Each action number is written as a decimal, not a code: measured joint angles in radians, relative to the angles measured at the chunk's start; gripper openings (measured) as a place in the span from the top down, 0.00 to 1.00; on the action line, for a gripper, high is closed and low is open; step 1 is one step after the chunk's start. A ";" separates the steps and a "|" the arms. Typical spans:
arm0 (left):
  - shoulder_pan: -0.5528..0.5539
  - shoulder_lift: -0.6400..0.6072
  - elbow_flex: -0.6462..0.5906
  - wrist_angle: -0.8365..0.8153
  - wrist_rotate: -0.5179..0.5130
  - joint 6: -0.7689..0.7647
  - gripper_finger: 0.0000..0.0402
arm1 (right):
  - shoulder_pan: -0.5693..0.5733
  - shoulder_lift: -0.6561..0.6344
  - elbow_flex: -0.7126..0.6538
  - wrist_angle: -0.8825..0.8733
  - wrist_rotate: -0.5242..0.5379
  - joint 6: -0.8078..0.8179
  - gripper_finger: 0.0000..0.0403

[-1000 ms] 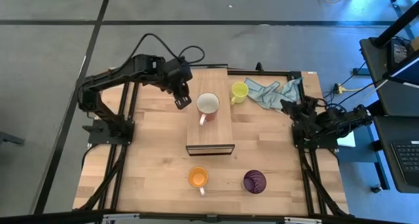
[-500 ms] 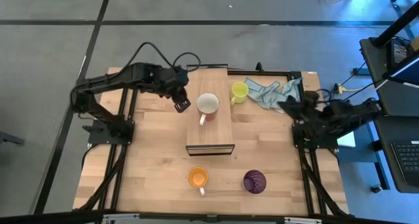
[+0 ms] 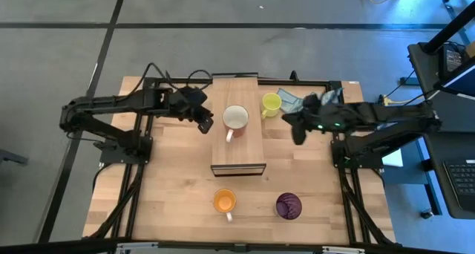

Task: Stack small to large cups/mugs on shelf
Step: Put the orange mug on the shelf

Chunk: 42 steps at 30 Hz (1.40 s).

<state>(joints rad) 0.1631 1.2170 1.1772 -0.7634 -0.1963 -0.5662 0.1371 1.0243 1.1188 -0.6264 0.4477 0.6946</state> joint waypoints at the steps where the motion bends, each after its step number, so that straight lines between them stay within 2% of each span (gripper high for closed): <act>1: -0.002 -0.010 -0.026 0.035 0.013 -0.008 0.81 | -0.022 0.029 0.014 -0.008 -0.021 0.000 0.92; 5: -0.022 -0.032 -0.105 0.164 0.042 -0.038 0.81 | -0.118 0.138 0.025 0.005 -0.141 -0.026 0.92; 10: -0.067 -0.035 -0.136 0.214 0.040 -0.076 0.81 | -0.227 0.208 0.027 0.050 -0.224 -0.077 0.95; 13: -0.097 -0.034 -0.136 0.213 0.004 -0.080 0.81 | -0.293 0.239 0.026 0.103 -0.315 -0.121 0.99; 19: -0.102 -0.033 -0.137 0.230 -0.055 -0.081 0.81 | -0.367 0.307 0.027 0.218 -0.472 -0.150 0.98; 24: -0.096 -0.033 -0.137 0.249 -0.049 -0.083 0.81 | -0.376 0.363 0.027 0.251 -0.526 -0.164 0.99; 31: -0.118 -0.033 -0.137 0.249 -0.020 -0.107 0.81 | -0.384 0.417 0.026 0.303 -0.537 -0.181 0.99; 42: -0.145 -0.024 -0.137 0.309 -0.018 -0.116 0.81 | -0.408 0.424 0.026 0.355 -0.555 -0.203 0.99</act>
<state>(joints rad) 0.0181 1.1925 1.0405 -0.4547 -0.2146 -0.6817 -0.2711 1.4479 1.1450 -0.2716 -0.1069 0.4921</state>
